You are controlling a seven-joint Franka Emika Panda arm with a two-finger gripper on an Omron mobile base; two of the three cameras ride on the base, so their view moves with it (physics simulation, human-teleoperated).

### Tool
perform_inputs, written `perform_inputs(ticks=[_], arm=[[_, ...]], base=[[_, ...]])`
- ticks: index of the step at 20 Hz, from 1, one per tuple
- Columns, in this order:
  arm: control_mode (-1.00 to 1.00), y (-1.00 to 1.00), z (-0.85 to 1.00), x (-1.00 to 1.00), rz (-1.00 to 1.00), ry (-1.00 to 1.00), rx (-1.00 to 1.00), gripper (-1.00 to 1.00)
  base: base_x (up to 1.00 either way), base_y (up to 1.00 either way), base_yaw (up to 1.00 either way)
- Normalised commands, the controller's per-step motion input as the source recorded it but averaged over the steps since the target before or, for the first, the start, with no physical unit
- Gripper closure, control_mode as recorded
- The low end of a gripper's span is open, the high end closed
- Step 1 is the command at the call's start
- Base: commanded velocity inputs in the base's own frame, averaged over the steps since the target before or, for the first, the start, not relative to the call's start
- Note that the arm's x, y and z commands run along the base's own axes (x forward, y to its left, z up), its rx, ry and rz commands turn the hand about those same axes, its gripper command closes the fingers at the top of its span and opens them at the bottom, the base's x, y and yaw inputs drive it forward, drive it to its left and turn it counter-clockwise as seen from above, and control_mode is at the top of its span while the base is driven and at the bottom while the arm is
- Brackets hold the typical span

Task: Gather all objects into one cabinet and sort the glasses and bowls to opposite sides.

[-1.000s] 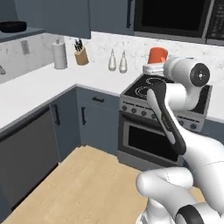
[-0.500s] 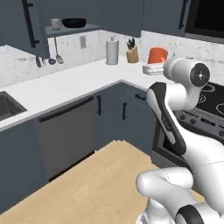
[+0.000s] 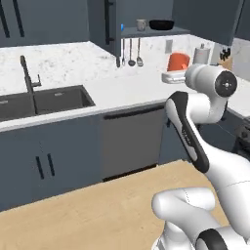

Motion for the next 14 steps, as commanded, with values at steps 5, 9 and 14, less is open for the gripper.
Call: perform_inputs(ticks=[5, 9, 14], arm=[[1.0, 0.0, 0.0, 0.0, 0.0, 0.0, 0.0, 1.0], [1.0, 0.0, 0.0, 0.0, 0.0, 0.0, 0.0, 1.0], [1.0, 0.0, 0.0, 0.0, 0.0, 0.0, 0.0, 1.0]], base=[[0.38, -0.48, 0.68], [0.29, -0.67, 0.46], [0.17, -0.84, 0.12]])
